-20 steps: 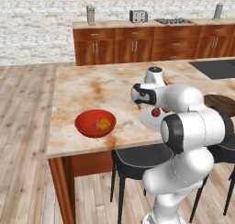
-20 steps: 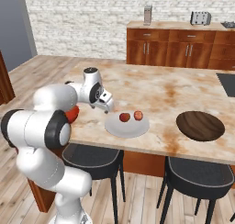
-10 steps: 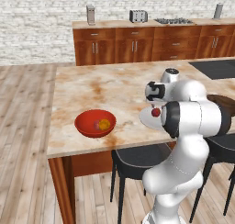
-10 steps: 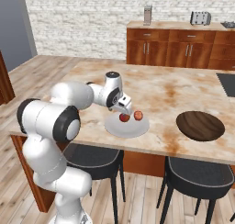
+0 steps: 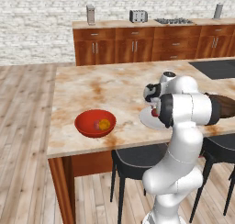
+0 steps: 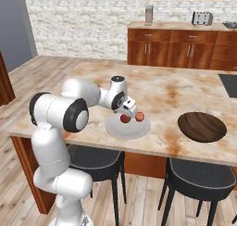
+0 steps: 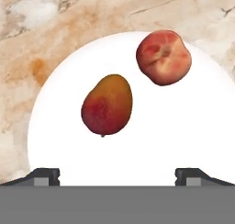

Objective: Take the fruits from the plate on the dining counter and place two fruits in each bowl.

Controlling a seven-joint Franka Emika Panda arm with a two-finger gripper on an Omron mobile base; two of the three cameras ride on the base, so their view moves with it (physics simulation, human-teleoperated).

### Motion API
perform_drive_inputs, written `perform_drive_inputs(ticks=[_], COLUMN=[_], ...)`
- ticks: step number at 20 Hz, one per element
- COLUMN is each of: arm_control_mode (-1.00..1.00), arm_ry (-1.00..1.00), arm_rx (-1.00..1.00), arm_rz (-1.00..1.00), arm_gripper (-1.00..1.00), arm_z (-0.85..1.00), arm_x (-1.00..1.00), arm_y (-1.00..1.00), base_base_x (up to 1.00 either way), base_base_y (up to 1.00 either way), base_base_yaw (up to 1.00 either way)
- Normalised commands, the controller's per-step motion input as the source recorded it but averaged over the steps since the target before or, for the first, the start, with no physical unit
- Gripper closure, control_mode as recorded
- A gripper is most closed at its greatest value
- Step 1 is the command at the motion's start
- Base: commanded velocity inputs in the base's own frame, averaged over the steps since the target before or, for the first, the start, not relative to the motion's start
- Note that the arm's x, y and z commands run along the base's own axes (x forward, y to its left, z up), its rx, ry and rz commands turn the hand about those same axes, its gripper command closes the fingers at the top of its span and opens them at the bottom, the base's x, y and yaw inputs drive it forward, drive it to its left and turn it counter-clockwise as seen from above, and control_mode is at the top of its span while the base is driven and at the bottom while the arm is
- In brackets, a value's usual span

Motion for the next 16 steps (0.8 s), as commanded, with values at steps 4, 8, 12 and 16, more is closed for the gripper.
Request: perform_drive_inputs(ticks=[4, 8, 12, 16], arm_control_mode=[-1.00, -1.00, -1.00, -1.00], arm_ry=[0.00, 0.00, 0.00, 0.00], arm_rx=[-0.02, 0.00, 0.00, 0.00], arm_rz=[-0.05, -0.02, -0.01, 0.00], arm_gripper=[-1.00, -1.00, -1.00, -1.00], arm_z=[-0.36, -0.37, -0.09, -0.10], arm_x=[0.22, 0.29, 0.41, 0.37], arm_y=[0.00, -0.04, -0.08, -0.08], base_base_x=[0.00, 0.00, 0.00, 0.00], base_base_y=[0.00, 0.00, 0.00, 0.00], base_base_yaw=[0.00, 0.00, 0.00, 0.00])
